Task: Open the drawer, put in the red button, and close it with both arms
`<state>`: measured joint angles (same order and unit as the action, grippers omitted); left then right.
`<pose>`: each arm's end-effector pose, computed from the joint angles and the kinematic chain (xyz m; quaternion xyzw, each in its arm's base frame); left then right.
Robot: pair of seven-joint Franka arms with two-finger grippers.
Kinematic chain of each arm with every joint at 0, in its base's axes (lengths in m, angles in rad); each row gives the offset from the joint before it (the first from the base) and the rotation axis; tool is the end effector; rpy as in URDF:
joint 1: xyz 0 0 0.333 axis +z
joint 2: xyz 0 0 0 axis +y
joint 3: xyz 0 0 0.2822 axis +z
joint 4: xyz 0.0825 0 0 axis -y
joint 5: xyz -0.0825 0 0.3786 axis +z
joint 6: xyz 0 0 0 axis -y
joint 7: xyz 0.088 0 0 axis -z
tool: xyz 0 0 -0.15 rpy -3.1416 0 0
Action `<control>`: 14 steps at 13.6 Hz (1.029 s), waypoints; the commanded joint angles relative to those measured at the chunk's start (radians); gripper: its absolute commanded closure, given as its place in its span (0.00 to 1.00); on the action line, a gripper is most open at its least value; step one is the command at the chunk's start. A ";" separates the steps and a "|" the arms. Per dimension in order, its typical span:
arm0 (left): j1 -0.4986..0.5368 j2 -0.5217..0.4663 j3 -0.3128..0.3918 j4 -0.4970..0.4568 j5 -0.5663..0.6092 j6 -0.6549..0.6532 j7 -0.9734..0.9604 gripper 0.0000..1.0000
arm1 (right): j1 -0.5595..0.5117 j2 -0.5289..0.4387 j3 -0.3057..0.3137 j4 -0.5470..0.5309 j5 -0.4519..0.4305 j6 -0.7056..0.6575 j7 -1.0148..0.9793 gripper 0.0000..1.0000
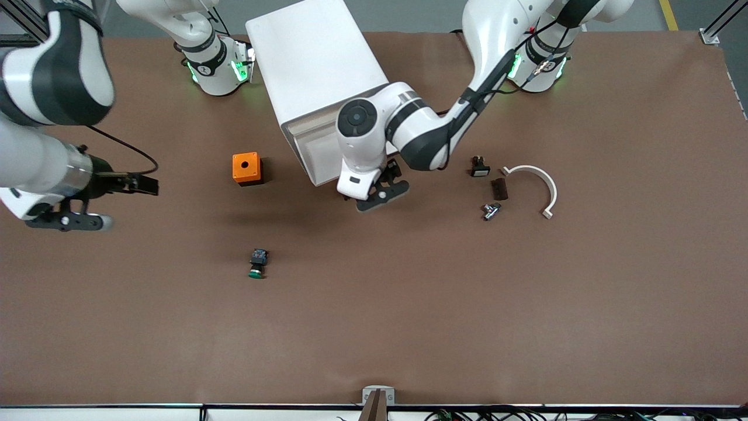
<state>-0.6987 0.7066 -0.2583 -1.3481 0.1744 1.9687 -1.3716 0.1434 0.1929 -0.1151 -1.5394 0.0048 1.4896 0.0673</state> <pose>0.4374 -0.5421 0.2451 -0.9800 -0.1966 0.0169 0.0267 0.5709 0.0207 0.4486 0.9925 -0.0197 -0.1199 0.0144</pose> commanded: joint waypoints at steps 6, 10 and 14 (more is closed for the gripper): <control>-0.064 -0.015 -0.025 -0.042 -0.096 0.012 -0.047 0.00 | -0.119 -0.013 0.022 0.064 -0.017 -0.112 -0.112 0.00; -0.076 -0.012 -0.033 -0.054 -0.203 0.012 -0.046 0.00 | -0.120 -0.012 0.025 0.079 -0.017 -0.114 -0.110 0.00; -0.078 -0.009 -0.033 -0.066 -0.352 0.012 -0.044 0.00 | -0.120 -0.010 0.023 0.087 -0.022 -0.112 -0.107 0.00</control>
<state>-0.7740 0.7072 -0.2892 -1.3964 -0.1201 1.9699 -1.4088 0.0390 0.1905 -0.1086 -1.4625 0.0003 1.3908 -0.0343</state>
